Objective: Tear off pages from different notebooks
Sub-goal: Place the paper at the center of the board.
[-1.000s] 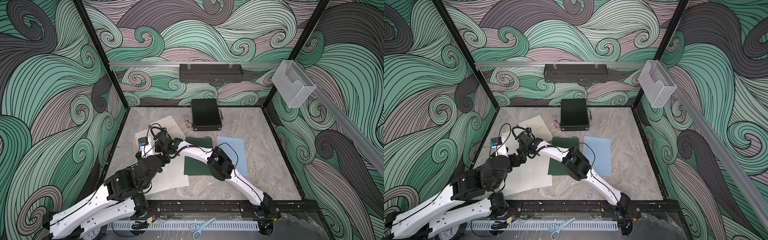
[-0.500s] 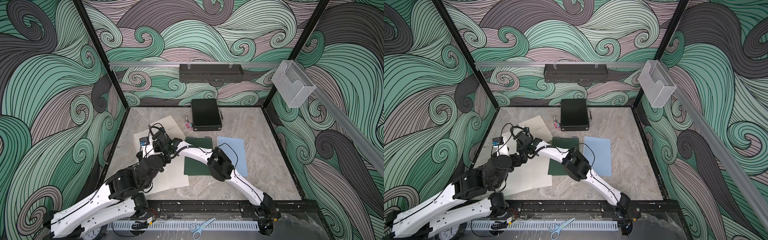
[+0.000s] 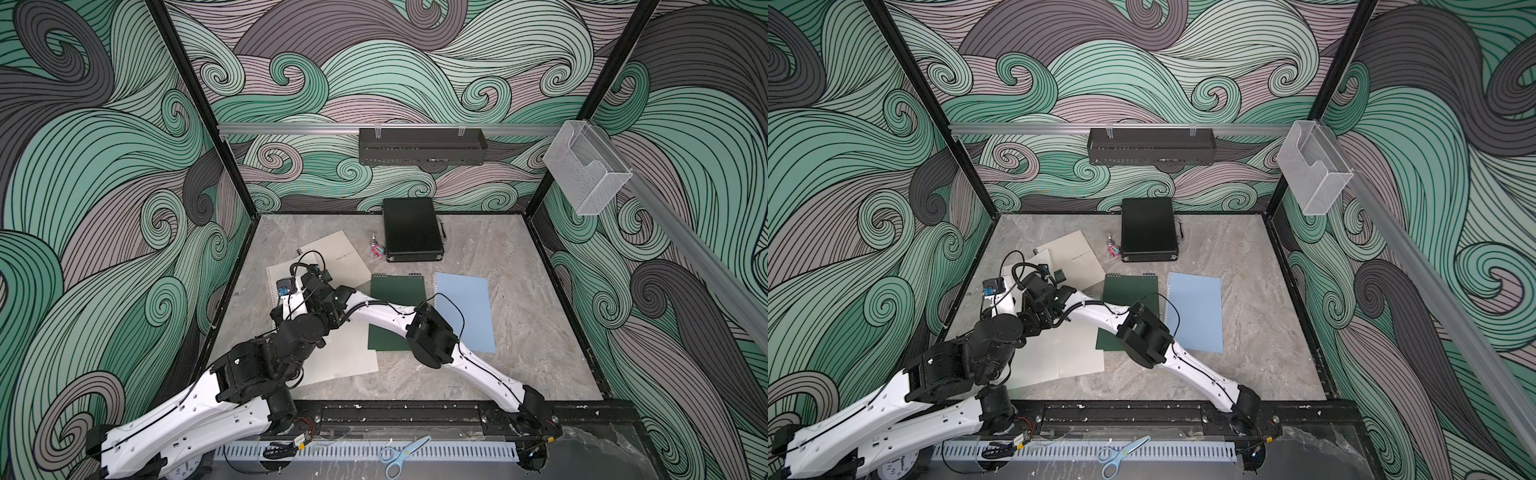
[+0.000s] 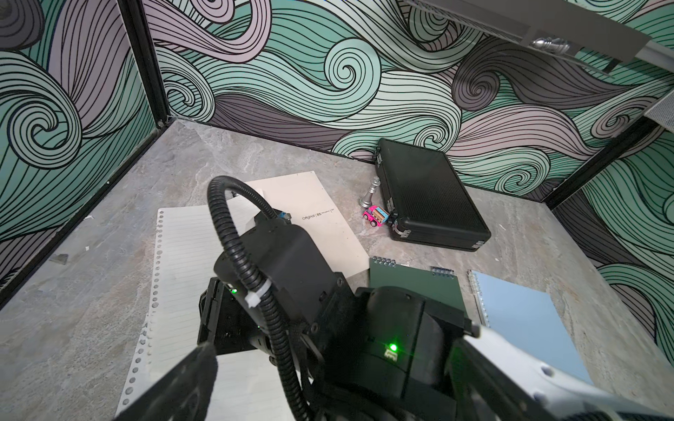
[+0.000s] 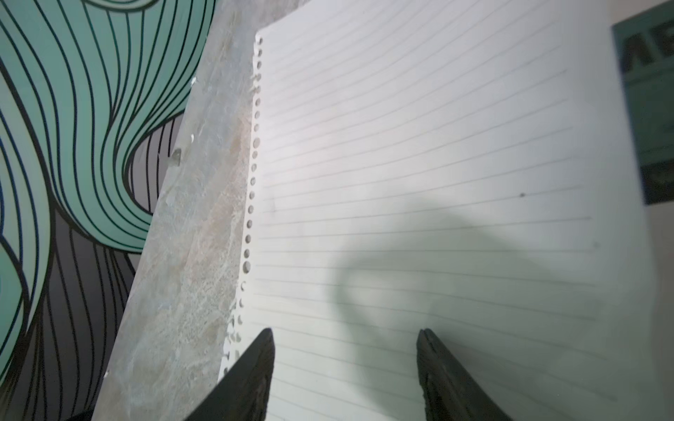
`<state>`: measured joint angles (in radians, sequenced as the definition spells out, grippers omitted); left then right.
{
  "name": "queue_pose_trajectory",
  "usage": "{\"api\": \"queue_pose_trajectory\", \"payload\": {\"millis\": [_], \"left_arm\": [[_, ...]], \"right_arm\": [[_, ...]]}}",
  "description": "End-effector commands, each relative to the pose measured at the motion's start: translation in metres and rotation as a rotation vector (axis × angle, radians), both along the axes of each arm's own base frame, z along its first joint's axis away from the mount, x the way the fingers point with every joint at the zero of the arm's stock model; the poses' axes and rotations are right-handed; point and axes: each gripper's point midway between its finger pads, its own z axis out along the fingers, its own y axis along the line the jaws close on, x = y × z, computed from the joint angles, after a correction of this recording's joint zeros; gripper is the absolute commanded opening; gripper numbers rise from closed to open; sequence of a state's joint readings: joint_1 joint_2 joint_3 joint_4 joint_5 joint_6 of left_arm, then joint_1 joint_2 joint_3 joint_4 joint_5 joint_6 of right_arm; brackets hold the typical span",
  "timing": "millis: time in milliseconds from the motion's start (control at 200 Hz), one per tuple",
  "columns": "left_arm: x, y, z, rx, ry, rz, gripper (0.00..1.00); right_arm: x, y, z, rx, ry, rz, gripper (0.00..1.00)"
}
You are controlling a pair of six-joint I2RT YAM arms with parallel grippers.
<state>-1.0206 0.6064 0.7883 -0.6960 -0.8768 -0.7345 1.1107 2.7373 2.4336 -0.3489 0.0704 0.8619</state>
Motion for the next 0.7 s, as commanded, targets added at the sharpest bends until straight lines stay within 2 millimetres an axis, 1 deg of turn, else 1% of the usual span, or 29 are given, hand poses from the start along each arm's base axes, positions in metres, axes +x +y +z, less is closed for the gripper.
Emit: {"api": "queue_pose_trajectory", "payload": {"millis": [0, 130, 165, 175, 185, 255, 340, 410, 465, 525, 550, 565, 595, 650, 655, 665, 680, 695], "left_arm": [[0.0, 0.008, 0.007, 0.001, -0.026, 0.029, 0.98], [0.0, 0.015, 0.009, 0.024, -0.033, 0.052, 0.98], [0.0, 0.016, 0.009, 0.028, -0.036, 0.055, 0.99], [0.0, 0.016, 0.009, 0.029, -0.036, 0.057, 0.98], [0.0, 0.016, 0.009, 0.03, -0.036, 0.056, 0.99], [0.0, 0.017, 0.008, 0.039, -0.038, 0.062, 0.98], [0.001, 0.018, 0.009, 0.044, -0.041, 0.07, 0.99], [0.001, 0.019, 0.01, 0.047, -0.044, 0.077, 0.98], [0.002, 0.021, 0.012, 0.053, -0.053, 0.088, 0.99], [0.003, 0.022, 0.018, 0.059, -0.066, 0.099, 0.99], [0.004, 0.023, 0.019, 0.069, -0.07, 0.108, 0.99], [0.005, 0.024, 0.02, 0.076, -0.074, 0.119, 0.99], [0.006, 0.028, 0.021, 0.089, -0.081, 0.153, 0.99], [0.008, 0.034, 0.025, 0.124, -0.095, 0.205, 0.99], [0.008, 0.035, 0.026, 0.127, -0.097, 0.209, 0.99], [0.008, 0.035, 0.027, 0.133, -0.098, 0.215, 0.99], [0.008, 0.036, 0.03, 0.14, -0.102, 0.222, 0.98], [0.009, 0.037, 0.032, 0.151, -0.106, 0.23, 0.99]], "right_arm": [[-0.007, 0.006, -0.037, 0.001, 0.059, -0.01, 0.63], [-0.016, 0.024, -0.054, 0.048, 0.096, 0.009, 0.64], [-0.016, 0.028, -0.057, 0.059, 0.098, 0.014, 0.64], [-0.016, 0.03, -0.056, 0.067, 0.097, 0.016, 0.64], [-0.015, 0.03, -0.059, 0.064, 0.098, 0.014, 0.64], [-0.012, 0.034, -0.058, 0.081, 0.088, 0.012, 0.65], [-0.006, 0.03, -0.057, 0.075, 0.082, 0.008, 0.65], [-0.001, 0.026, -0.049, 0.072, 0.073, 0.017, 0.66], [0.002, 0.026, -0.034, 0.079, 0.052, 0.047, 0.68], [0.002, 0.026, -0.008, 0.081, 0.013, 0.092, 0.72], [0.003, 0.027, 0.007, 0.089, -0.014, 0.114, 0.73], [0.001, 0.024, 0.011, 0.071, -0.018, 0.126, 0.75], [0.001, 0.023, 0.026, 0.066, -0.045, 0.15, 0.78], [0.002, 0.018, 0.063, 0.063, -0.106, 0.185, 0.84], [0.001, 0.018, 0.063, 0.059, -0.108, 0.189, 0.85], [0.002, 0.016, 0.072, 0.062, -0.122, 0.19, 0.87], [0.003, 0.014, 0.077, 0.056, -0.132, 0.194, 0.89], [0.004, 0.011, 0.09, 0.062, -0.149, 0.196, 0.9]]}}
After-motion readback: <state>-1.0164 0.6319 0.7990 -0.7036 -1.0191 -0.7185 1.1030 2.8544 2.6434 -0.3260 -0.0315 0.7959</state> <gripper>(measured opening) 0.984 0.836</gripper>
